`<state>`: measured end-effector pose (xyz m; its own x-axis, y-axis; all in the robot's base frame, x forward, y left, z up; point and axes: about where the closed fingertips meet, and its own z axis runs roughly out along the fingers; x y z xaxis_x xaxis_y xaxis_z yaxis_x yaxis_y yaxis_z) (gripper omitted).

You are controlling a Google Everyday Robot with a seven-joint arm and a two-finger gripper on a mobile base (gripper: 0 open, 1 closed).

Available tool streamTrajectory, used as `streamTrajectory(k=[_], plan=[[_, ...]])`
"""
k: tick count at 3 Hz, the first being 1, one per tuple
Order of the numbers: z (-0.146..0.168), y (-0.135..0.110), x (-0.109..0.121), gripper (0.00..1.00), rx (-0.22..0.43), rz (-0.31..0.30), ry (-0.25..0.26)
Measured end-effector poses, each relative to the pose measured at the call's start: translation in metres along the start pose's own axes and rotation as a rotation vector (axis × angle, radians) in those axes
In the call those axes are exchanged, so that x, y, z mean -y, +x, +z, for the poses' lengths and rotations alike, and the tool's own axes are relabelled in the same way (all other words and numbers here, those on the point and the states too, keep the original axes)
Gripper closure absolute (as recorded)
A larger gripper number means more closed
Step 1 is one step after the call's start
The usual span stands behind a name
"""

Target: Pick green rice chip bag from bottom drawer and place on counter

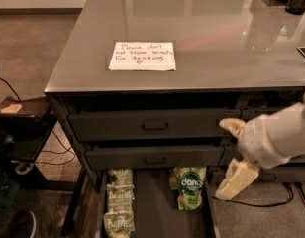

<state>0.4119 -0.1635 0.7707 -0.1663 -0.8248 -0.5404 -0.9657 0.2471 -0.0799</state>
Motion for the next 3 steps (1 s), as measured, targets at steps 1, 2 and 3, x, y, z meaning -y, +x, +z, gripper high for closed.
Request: streamTrajectory(k=[1,2,3], plan=[[0.067,0.028,-0.015,0.00,0.000,0.032,-0.078],[0.073,0.032,-0.016,0.00,0.001,0.039,-0.085],[0.097,0.052,-0.011,0.00,-0.027,0.014,-0.051]])
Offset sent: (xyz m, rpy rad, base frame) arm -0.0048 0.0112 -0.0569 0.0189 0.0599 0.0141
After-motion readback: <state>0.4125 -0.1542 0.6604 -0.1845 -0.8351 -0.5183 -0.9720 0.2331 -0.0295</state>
